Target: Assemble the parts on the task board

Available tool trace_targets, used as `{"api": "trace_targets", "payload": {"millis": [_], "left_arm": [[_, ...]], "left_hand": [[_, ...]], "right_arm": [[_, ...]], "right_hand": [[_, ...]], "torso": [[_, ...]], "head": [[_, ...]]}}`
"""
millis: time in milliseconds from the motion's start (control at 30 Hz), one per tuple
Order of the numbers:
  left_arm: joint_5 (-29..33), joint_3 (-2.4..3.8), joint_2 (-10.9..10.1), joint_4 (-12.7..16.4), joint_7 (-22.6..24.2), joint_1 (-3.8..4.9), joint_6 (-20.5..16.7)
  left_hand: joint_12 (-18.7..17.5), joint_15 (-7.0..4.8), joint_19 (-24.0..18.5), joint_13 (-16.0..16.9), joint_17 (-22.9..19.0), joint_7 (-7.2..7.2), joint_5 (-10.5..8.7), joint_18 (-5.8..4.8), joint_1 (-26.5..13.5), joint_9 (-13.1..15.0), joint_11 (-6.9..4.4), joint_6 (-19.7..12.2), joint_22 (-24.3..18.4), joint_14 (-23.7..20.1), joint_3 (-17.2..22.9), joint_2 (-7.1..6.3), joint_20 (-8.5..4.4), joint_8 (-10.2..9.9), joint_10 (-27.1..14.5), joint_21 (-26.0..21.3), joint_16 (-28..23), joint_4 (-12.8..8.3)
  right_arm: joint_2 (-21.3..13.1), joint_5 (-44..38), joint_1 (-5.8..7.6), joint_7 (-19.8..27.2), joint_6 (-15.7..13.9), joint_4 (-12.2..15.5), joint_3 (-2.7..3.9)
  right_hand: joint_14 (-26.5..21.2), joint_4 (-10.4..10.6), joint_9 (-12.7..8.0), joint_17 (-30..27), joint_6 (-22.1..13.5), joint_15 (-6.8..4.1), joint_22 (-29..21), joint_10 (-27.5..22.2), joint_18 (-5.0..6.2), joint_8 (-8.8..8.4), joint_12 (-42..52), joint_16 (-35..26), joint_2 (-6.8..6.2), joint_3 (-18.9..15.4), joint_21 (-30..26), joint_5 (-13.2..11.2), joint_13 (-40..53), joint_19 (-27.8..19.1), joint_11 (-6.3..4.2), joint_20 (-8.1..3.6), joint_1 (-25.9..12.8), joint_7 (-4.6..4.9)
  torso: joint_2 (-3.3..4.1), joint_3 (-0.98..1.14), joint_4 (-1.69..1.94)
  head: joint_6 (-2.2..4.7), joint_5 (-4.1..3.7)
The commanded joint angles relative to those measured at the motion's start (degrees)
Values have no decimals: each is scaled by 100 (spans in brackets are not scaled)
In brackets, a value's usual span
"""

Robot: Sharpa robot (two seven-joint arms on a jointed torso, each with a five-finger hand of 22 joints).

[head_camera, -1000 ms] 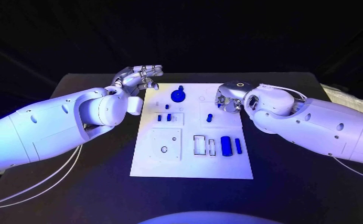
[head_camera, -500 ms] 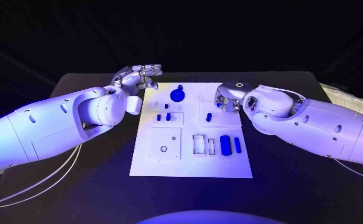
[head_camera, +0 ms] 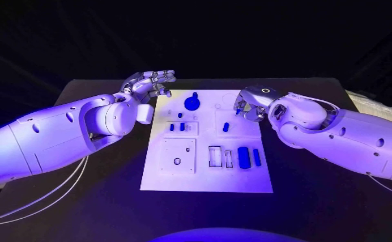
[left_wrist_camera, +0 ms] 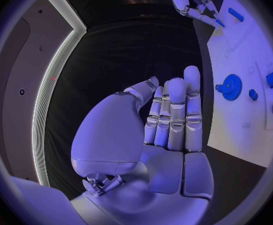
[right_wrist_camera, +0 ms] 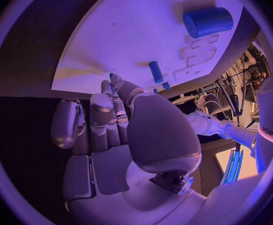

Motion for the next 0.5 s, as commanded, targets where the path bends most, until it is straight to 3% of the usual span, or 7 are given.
{"api": "trace_targets", "payload": {"millis": [33,300,500], "left_arm": [[23,3,3,1,-30,2,47],[23,3,9,1,-23,0,48],[23,3,17,-2,-19,-6,56]], "left_hand": [[22,14,-13,-2,-7,1,-1,66,4,-7,7,-50,-8,-38,-48,32,35,15,-48,-28,-39,-2],[41,26,-11,-1,-20,12,-4,64,-25,-6,18,-75,-25,-49,-88,32,44,19,-73,-51,-40,23],[43,26,-11,0,-25,12,-4,64,-27,-5,18,-77,-27,-51,-92,32,45,20,-75,-53,-42,24]], "right_arm": [[-82,179,12,-29,-201,179,18],[-178,442,25,128,-582,647,46],[-43,575,10,251,-622,942,48]], "right_hand": [[140,31,10,8,29,-33,10,25,20,1,-24,41,0,6,24,-2,-5,29,3,-8,-48,5],[146,32,11,50,32,-32,43,32,12,2,-26,81,1,6,44,-2,-4,47,2,-8,-49,5],[147,24,11,53,27,-29,48,37,11,-4,-35,87,8,17,48,0,-4,51,7,-8,-35,14]], "torso": [[3,2,-2],[5,1,8],[8,-3,11]], "head": [[1,16],[7,50],[-9,150]]}}
